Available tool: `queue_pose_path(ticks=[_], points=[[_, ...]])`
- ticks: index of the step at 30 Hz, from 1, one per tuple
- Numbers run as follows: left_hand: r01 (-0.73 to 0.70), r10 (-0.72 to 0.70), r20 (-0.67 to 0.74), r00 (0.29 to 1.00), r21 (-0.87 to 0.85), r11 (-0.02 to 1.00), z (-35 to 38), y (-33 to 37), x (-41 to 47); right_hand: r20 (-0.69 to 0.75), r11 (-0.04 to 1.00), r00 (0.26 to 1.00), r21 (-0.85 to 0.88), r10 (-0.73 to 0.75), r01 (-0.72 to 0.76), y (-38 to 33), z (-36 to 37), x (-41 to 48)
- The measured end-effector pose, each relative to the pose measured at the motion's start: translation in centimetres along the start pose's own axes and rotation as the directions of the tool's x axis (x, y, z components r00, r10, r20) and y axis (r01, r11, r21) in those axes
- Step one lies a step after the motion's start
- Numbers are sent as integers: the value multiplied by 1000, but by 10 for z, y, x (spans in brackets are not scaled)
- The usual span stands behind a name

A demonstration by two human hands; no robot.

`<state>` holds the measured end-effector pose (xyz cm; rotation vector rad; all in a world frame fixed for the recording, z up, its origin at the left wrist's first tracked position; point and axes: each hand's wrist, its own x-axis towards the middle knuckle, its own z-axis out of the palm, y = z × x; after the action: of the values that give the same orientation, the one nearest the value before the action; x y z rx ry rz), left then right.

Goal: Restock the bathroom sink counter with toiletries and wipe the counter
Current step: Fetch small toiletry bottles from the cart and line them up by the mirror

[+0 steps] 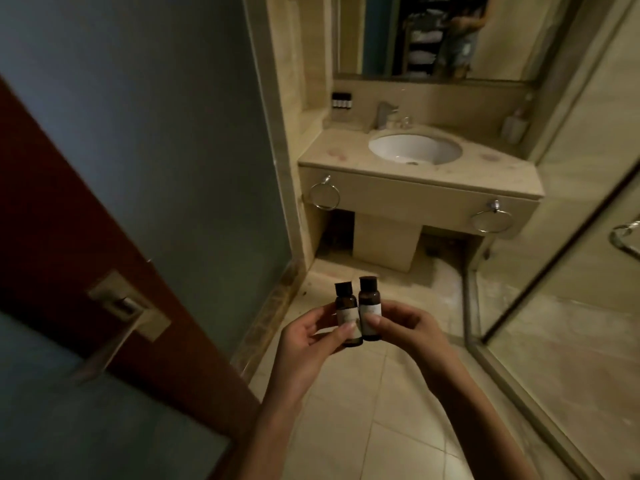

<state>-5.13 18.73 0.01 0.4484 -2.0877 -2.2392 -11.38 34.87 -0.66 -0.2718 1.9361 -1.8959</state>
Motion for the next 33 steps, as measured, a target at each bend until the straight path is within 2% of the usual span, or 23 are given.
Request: queue_pose_path(ticks=[10, 16, 22, 27, 33], points=[[26, -26, 46, 999, 7, 1000, 12, 10, 128, -69, 999, 997, -1, 47, -47, 0, -35, 111], [-5, 2, 105, 995, 35, 999, 7, 21, 250, -125, 999, 992, -28, 20, -24, -17, -53, 215], [-46, 27, 181, 983, 102, 994, 3, 48, 381, -185, 999, 983, 33, 1, 5, -42, -72, 330], [-38, 9, 198, 980, 141, 989, 0, 63, 465, -246, 997, 969, 82, 12, 9, -53, -84, 409], [-24, -20, 247, 969, 172, 985, 19, 76, 569, -242, 995, 970, 98, 22, 2, -61, -125, 509]])
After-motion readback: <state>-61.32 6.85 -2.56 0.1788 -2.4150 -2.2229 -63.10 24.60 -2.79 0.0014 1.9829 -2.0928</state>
